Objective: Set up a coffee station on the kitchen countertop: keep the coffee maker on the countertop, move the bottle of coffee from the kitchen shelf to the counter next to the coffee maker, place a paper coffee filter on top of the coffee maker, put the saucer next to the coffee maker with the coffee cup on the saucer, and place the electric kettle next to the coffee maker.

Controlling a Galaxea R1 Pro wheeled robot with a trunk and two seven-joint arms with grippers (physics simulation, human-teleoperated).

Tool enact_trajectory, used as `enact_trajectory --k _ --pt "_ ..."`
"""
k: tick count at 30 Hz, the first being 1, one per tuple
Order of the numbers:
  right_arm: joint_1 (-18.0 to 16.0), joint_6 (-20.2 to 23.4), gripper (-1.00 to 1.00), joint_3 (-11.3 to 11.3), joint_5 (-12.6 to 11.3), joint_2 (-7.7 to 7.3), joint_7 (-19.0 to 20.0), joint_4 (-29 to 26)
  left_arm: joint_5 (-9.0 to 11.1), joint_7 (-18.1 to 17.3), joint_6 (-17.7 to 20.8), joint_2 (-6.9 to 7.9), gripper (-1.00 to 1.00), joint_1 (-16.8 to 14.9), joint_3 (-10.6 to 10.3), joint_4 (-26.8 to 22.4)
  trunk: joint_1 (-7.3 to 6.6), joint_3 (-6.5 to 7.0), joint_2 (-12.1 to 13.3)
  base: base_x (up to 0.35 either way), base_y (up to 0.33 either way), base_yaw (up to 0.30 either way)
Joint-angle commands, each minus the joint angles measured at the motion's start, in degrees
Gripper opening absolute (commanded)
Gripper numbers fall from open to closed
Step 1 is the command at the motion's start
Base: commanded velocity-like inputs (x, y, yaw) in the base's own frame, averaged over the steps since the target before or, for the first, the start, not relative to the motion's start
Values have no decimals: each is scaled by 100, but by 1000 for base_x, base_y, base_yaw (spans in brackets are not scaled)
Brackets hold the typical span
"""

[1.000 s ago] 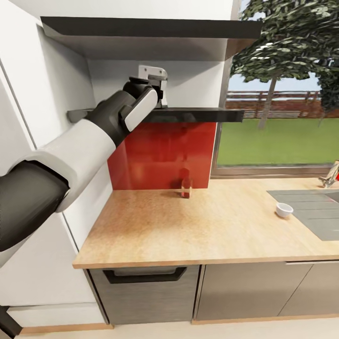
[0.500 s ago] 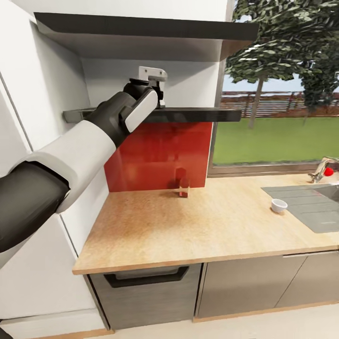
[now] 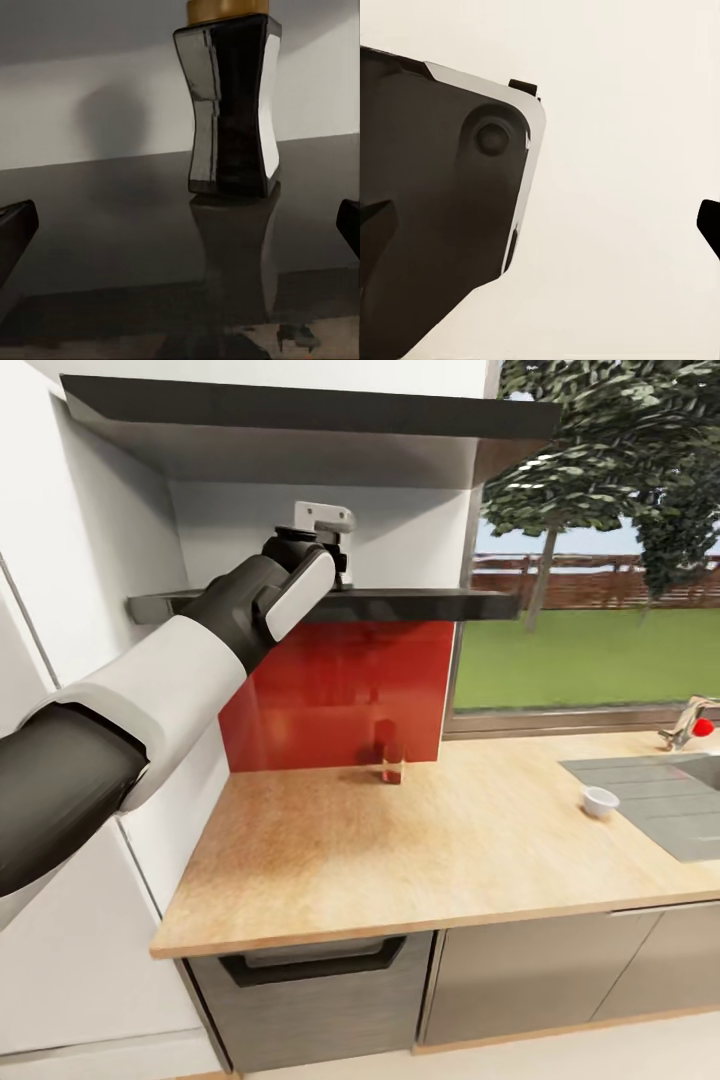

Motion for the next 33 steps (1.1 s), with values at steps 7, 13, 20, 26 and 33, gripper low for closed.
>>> enact_trajectory --k 7,13,20,26,33 --pt "-1 -29 100 23 24 7 8 2 58 57 2 -2 100 -5 -37 -6 7 -13 -12 191 112 0" --pt "3 -29 100 23 24 14 9 2 55 57 5 -3 100 -5 -37 -6 7 -13 -12 29 8 0" --pt "14 -29 100 23 24 16 12 3 55 55 9 -8 100 -5 -45 -12 7 -13 -12 148 1 0" --pt "45 -29 100 23 24 16 13 4 56 50 16 -10 100 -13 -54 -15 7 -13 -12 21 0 0" --pt "48 -29 100 23 24 16 16 4 63 57 17 -10 100 -45 -54 -24 7 -13 -12 141 0 0"
